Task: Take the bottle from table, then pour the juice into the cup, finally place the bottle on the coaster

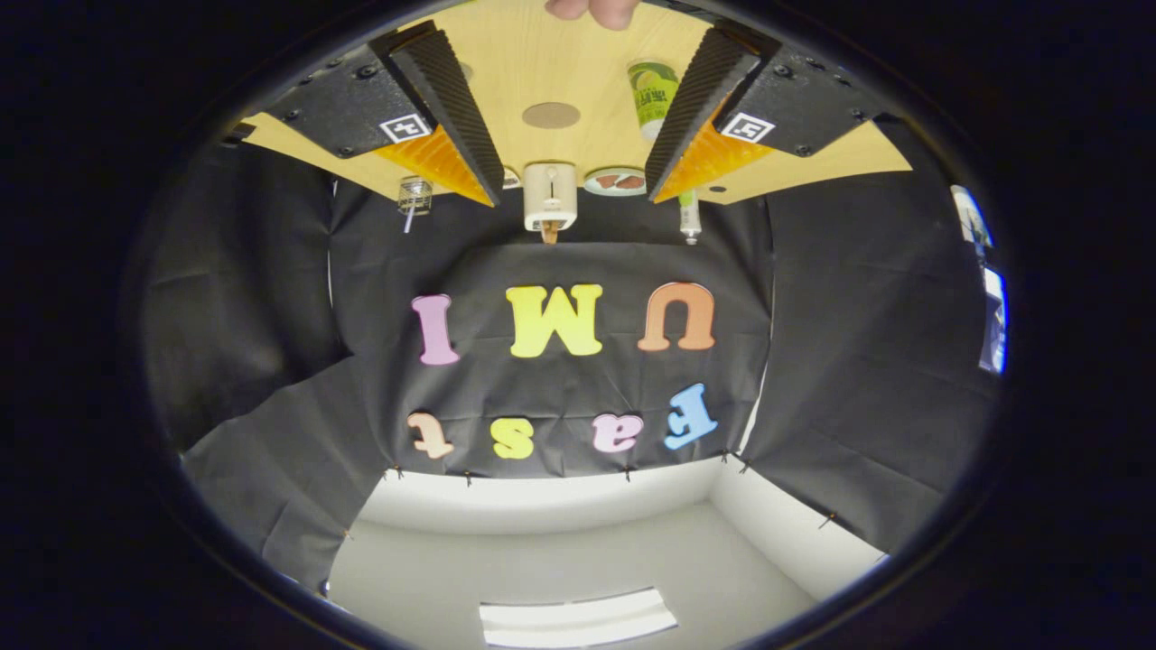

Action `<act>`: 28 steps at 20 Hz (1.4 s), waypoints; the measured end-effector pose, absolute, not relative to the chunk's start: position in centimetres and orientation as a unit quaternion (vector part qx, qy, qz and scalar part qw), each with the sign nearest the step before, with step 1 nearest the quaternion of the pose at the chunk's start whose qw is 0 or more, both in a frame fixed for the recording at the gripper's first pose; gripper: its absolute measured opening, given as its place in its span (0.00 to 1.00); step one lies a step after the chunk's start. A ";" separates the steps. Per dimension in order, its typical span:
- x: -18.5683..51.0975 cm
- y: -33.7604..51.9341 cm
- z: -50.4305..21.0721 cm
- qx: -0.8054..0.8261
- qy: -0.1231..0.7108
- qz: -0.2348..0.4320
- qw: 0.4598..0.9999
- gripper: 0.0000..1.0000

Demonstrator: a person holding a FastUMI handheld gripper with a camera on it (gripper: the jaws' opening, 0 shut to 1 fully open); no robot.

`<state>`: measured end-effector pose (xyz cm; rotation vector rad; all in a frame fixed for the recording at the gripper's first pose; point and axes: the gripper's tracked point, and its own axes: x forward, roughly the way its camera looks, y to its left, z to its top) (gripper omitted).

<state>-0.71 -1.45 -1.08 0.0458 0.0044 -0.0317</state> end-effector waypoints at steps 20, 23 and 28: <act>-0.6 4.7 -6.0 0.023 0.054 -0.005 0.998 1.00; 0.4 5.6 -9.1 0.012 0.092 -0.006 0.996 1.00; 2.6 7.7 -12.9 0.025 0.135 -0.006 0.991 1.00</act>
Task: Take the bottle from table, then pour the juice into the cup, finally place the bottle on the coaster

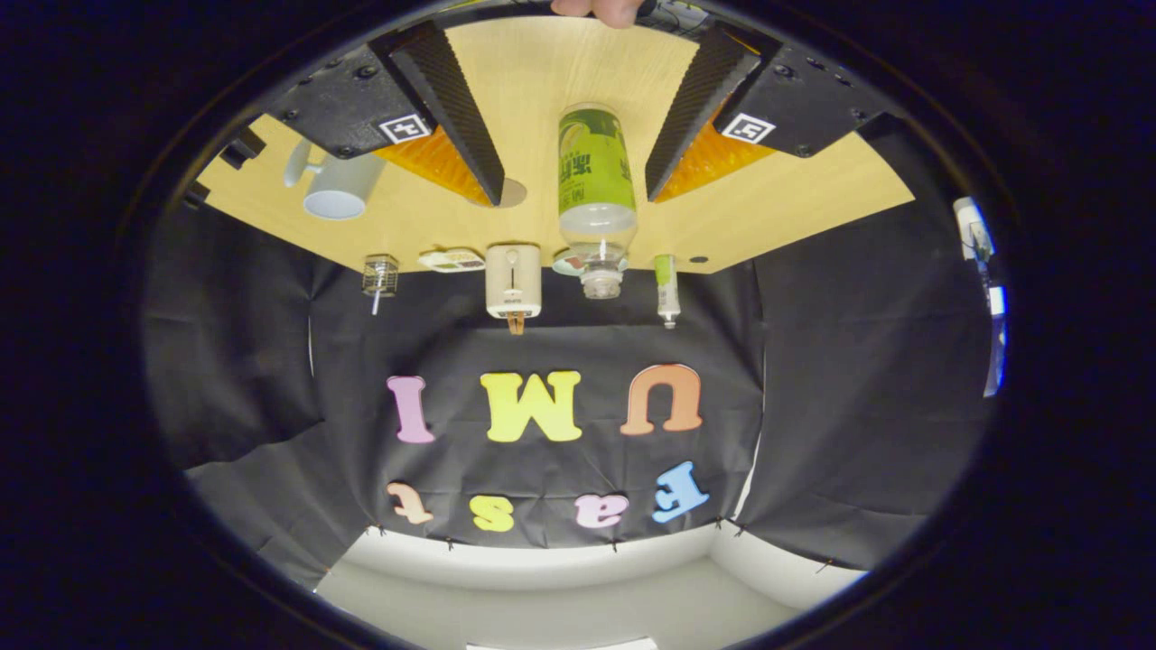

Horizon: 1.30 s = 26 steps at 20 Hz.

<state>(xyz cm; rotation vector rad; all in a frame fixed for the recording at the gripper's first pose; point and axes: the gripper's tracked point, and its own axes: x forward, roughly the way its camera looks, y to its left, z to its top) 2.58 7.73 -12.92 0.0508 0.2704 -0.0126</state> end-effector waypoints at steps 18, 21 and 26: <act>9.2 8.7 -18.6 -0.007 0.213 -0.021 0.977 0.99; 9.5 8.8 -18.3 -0.001 0.205 -0.019 0.979 0.88; 9.4 8.4 -17.6 0.012 0.215 -0.021 0.976 0.81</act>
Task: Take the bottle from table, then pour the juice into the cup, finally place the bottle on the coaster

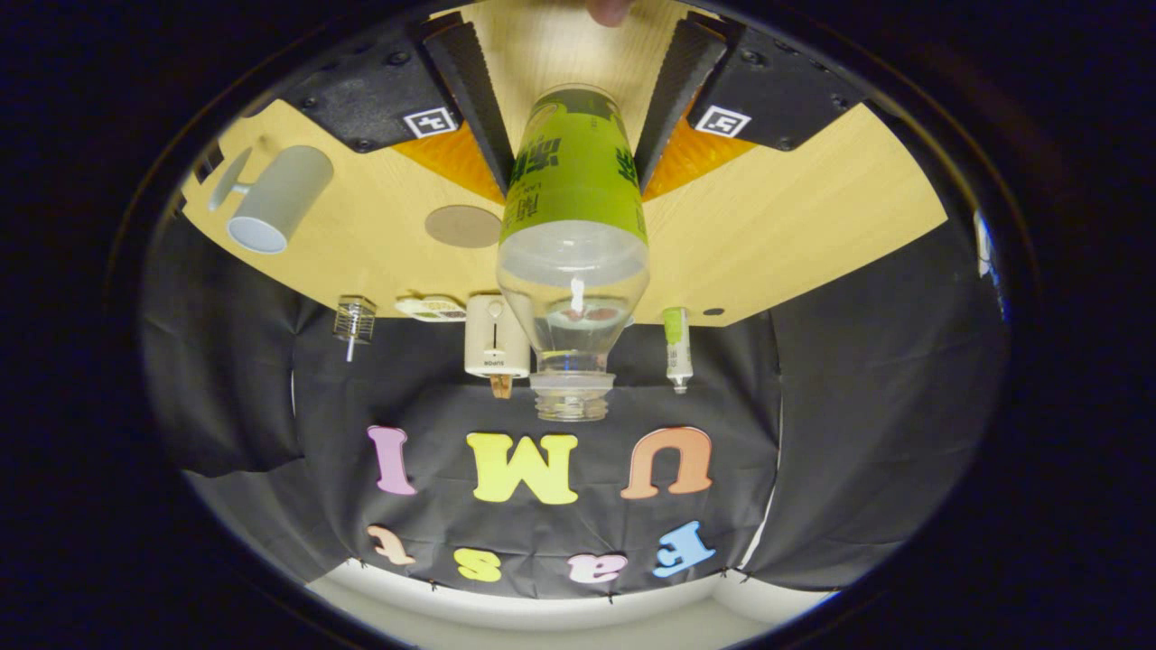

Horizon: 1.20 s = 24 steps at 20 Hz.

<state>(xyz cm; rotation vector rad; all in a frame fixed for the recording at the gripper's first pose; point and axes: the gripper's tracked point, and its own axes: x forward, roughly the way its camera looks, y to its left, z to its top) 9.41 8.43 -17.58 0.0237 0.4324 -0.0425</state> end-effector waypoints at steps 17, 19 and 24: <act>10.6 2.4 -11.1 0.268 0.149 -0.009 0.952 0.79; 10.9 2.1 -10.9 0.325 0.139 -0.001 0.935 0.79; 11.0 1.1 -11.8 0.415 0.123 -0.001 0.902 0.79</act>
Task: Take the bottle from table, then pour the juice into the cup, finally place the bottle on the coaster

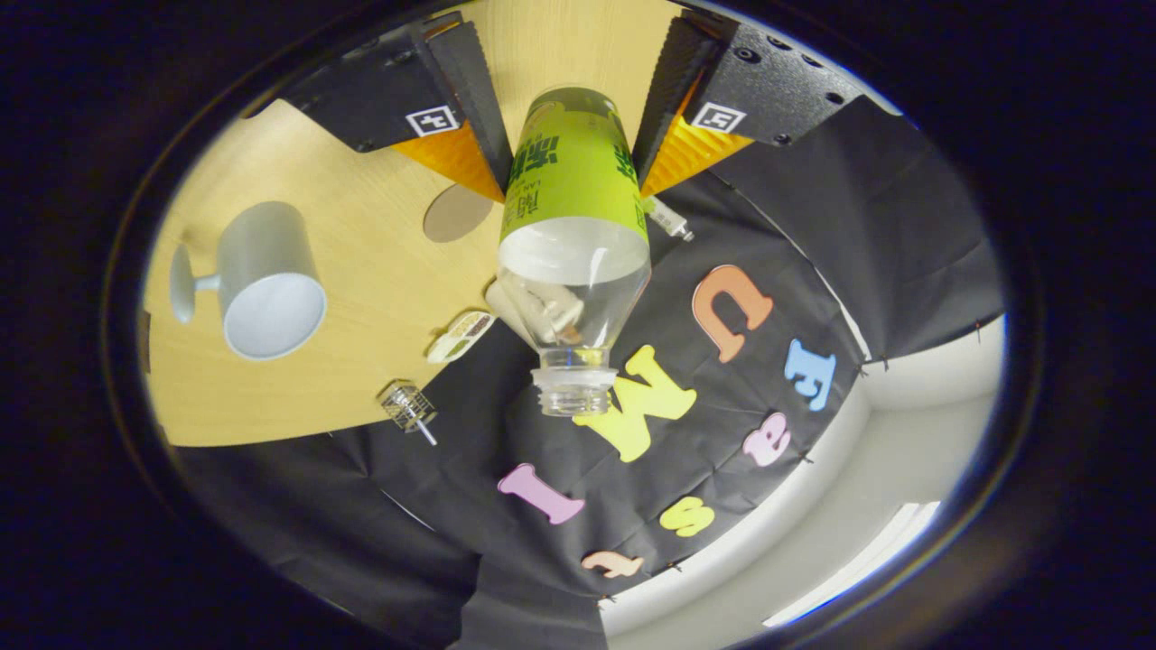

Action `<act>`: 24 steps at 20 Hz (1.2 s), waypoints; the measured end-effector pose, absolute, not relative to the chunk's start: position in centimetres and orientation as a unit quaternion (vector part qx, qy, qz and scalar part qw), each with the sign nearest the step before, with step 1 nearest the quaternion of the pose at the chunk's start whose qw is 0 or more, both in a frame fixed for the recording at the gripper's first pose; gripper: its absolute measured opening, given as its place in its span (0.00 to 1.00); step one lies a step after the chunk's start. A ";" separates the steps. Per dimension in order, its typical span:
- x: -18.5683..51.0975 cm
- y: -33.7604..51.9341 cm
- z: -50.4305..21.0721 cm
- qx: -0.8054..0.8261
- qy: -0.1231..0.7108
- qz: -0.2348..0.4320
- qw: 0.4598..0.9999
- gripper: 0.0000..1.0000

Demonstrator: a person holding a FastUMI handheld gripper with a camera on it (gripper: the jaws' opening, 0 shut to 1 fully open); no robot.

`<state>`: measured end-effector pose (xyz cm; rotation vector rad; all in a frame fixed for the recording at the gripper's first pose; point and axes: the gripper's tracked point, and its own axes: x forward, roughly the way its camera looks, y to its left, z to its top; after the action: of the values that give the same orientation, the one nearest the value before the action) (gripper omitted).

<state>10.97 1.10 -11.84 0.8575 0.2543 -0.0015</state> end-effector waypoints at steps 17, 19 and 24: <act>12.1 -1.0 -9.4 0.640 0.050 0.002 0.767 0.78; 12.1 -1.2 -9.4 0.654 0.048 -0.001 0.755 0.78; 12.1 -1.3 -8.5 0.699 0.034 0.014 0.714 0.78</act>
<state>12.07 -1.27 -8.51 1.5491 0.0760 0.0318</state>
